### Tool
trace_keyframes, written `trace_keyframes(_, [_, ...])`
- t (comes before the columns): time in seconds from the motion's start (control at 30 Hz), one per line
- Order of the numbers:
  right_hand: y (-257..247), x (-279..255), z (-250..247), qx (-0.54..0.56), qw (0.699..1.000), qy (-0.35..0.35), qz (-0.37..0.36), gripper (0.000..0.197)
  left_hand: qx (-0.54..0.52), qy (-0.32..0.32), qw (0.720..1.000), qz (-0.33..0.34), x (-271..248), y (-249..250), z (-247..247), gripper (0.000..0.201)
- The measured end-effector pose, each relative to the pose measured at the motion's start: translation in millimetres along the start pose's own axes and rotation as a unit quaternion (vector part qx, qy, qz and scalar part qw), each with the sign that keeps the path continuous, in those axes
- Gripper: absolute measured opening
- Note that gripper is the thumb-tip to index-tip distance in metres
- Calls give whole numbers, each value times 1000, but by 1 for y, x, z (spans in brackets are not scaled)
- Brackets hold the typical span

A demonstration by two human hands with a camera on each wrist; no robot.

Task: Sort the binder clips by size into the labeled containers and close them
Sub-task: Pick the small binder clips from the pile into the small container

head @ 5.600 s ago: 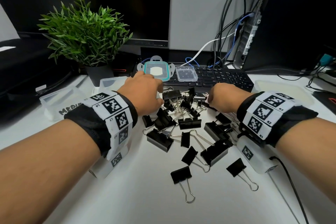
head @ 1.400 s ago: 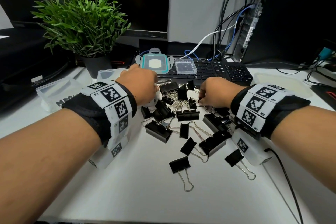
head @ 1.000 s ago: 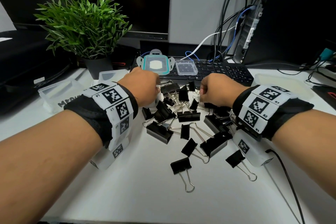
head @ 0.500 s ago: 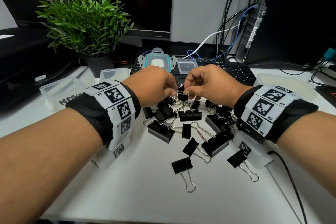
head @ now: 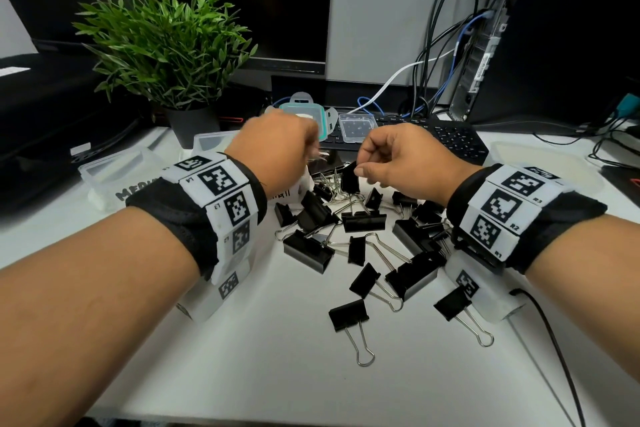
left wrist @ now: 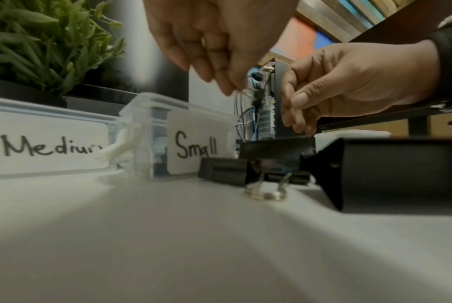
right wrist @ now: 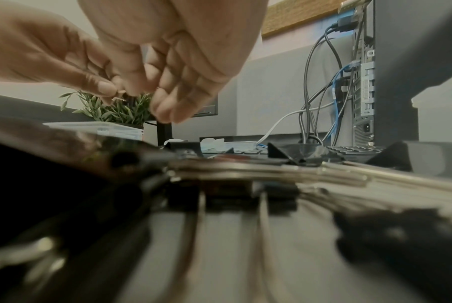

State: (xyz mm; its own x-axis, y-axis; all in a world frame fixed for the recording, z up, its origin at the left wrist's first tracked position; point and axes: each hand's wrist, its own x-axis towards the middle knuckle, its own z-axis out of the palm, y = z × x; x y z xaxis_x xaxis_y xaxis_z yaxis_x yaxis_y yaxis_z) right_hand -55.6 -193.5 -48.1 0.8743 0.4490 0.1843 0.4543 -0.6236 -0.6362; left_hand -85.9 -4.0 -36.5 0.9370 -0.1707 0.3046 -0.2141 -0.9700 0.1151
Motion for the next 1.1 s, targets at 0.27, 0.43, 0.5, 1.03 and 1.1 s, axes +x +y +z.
trace_keyframes(0.27, [15, 7, -6, -125, 984, 100, 81, 11, 104, -53, 977, -181, 0, -27, -9, 27])
trace_keyframes(0.43, [20, 8, -11, -186, 967, 79, 156, 20, 103, -77, 979, -159, 0, -21, -3, 22])
trace_keyframes(0.5, [24, 10, -14, -217, 957, 62, 183, 22, 118, -81, 979, -143, 1, -15, 0, 21])
trace_keyframes(1.03, [37, 11, -25, -304, 916, -101, 241, 37, 97, -91, 985, -107, -1, -3, 0, 33])
trace_keyframes(1.1, [34, 12, -21, -329, 906, -126, 237, 44, 89, -89, 987, -102, -2, -3, 0, 31])
